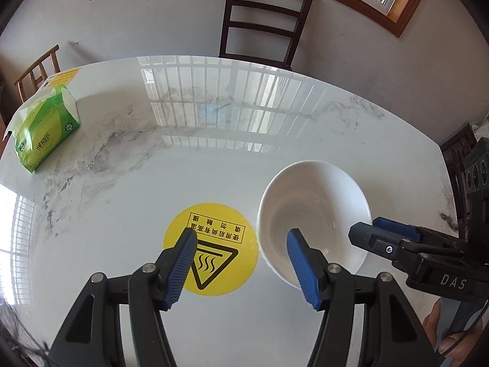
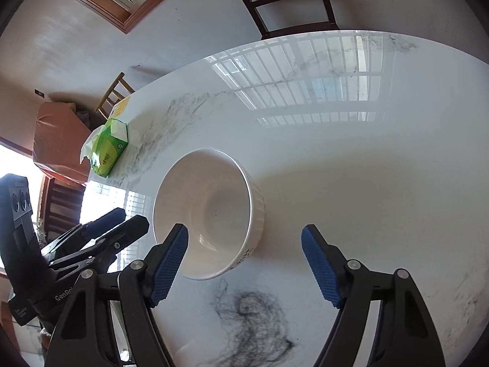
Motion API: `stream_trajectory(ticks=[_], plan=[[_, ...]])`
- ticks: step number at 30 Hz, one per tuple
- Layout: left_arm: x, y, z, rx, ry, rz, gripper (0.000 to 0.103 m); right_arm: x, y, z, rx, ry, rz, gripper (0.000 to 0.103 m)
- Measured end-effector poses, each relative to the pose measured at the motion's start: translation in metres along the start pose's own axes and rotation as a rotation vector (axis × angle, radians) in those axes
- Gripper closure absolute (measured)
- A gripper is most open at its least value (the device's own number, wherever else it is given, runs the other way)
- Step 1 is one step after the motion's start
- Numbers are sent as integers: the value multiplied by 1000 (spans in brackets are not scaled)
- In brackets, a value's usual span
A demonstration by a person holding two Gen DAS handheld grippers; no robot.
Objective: Organize plates and bowls
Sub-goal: 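Grasp the rim of the bunny-print bowl with the left gripper, then carry the bunny-print bowl over the nested bowls with the left gripper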
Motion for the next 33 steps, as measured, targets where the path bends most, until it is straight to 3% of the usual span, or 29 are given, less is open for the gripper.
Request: stream_trajectory(ticks=[2, 4, 5, 6, 7, 10, 13, 17, 24, 29, 33], plan=[[1, 0, -8, -16, 21, -9, 40, -3, 2, -6, -10, -13, 9, 40], [1, 0, -18, -39, 86, -35, 43, -5, 2, -13, -25, -24, 13, 65], [2, -3, -24, -60, 86, -45, 52, -5, 2, -18, -41, -20, 11, 73], [3, -6, -32, -92, 60, -48, 83, -4, 1, -23, -56, -29, 6, 80], [5, -10, -38, -116, 20, -31, 91, -2, 0, -28, -68, -36, -2, 83], [3, -14, -35, -105, 16, 15, 93, -2, 0, -31, -74, 22, -23, 84], [4, -21, -25, -105, -1, 29, 93, -5, -4, -28, -66, 6, 3, 84], [11, -41, -3, -108, -12, 22, 92, -4, -21, -24, -97, 49, -16, 85], [30, -79, 53, -67, -24, 10, 92, -11, -66, 18, -99, 76, 2, 84], [33, -105, 98, -25, -78, 44, 92, -22, -95, 54, -76, 122, 6, 84], [40, -130, 130, 13, -60, 9, 92, -34, -119, 84, -53, 142, 34, 84]])
Point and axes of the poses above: each gripper's, at about its wrist camera, not at the fingertips, and z roughly against the way its jaws point, x to its right, y to its top, the point moved 6 cm from there along -z, roughly the way its jaws point, and after that the axes turned 7 degrees about -y, right-handed, at the moved point
